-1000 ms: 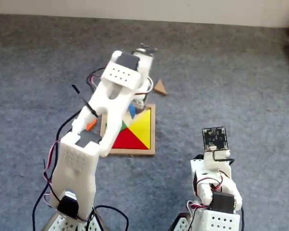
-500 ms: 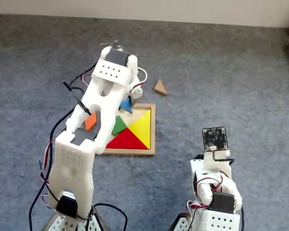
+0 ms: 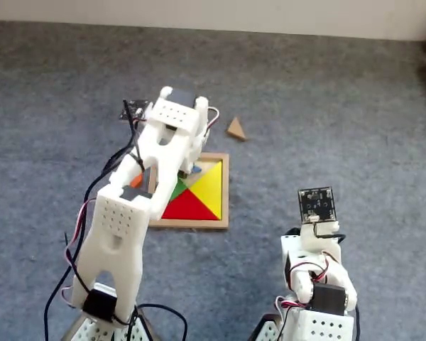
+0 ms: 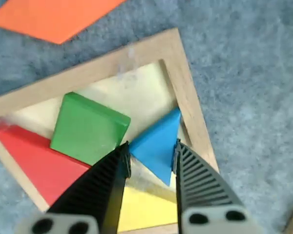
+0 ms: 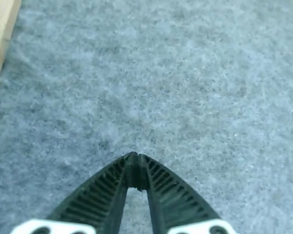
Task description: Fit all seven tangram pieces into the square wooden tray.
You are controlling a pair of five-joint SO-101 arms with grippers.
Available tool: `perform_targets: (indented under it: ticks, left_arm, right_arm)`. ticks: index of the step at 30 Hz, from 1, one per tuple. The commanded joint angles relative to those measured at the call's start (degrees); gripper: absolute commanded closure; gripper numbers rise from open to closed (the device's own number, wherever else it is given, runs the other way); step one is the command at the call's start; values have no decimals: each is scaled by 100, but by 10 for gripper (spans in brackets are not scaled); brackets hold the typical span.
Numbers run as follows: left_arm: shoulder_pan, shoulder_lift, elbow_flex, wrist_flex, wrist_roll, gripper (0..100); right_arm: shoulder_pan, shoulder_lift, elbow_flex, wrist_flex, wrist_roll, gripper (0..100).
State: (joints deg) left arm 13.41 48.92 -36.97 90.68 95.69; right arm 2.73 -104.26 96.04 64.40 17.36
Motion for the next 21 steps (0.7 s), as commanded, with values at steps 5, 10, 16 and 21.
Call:
perform_targets:
  ticks: [5, 10, 16, 21]
  left_arm:
    - [-40, 127, -611, -62, 70, 992]
    - [101, 92, -734, 114, 44, 992]
    - [259, 92, -998, 308, 44, 987]
    - [435, 92, -1508, 897, 44, 795]
  right_arm:
    - [66, -66, 752, -57, -35, 993]
    - [66, -66, 752, -57, -35, 993]
    - [66, -66, 752, -57, -35, 993]
    - [66, -66, 752, -57, -35, 993]
